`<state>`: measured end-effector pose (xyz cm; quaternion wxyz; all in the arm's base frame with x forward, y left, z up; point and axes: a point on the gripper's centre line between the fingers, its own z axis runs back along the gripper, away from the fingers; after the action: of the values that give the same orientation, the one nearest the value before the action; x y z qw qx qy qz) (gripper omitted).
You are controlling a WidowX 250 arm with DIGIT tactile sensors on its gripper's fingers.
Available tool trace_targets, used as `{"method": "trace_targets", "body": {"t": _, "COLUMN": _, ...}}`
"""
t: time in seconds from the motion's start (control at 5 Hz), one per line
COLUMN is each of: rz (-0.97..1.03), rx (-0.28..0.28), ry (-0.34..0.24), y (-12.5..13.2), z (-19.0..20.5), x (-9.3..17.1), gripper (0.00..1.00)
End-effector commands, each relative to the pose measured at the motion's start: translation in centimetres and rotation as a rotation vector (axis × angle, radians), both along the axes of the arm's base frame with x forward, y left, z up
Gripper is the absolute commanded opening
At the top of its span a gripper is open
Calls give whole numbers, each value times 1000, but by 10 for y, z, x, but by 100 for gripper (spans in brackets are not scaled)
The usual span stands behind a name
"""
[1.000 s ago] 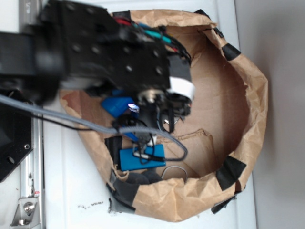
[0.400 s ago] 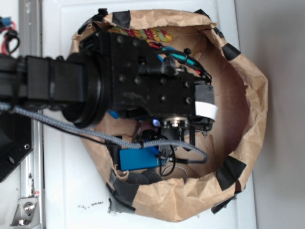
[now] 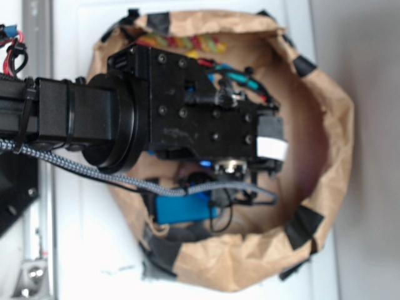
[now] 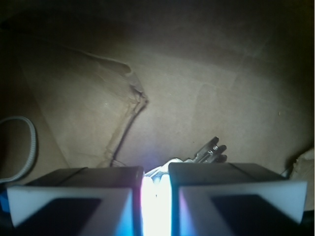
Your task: Grab the silver keys.
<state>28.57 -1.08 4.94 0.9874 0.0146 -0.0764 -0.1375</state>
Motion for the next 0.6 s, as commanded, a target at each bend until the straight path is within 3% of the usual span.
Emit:
{"method": "trace_targets", "body": {"t": 0.0, "rz": -17, "rx": 17, "ry": -28, "y": -10, "z": 8, "x": 14, "gripper": 0}}
{"method": "trace_targets", "body": {"t": 0.2, "rz": -32, "rx": 48, "ry": -33, "y": -6, "z": 2, "x": 2, "gripper": 0}}
{"method": "trace_targets", "body": {"t": 0.4, "rz": -19, "rx": 12, "ry": -40, "y": -7, "z": 19, "x": -1, "gripper": 0}}
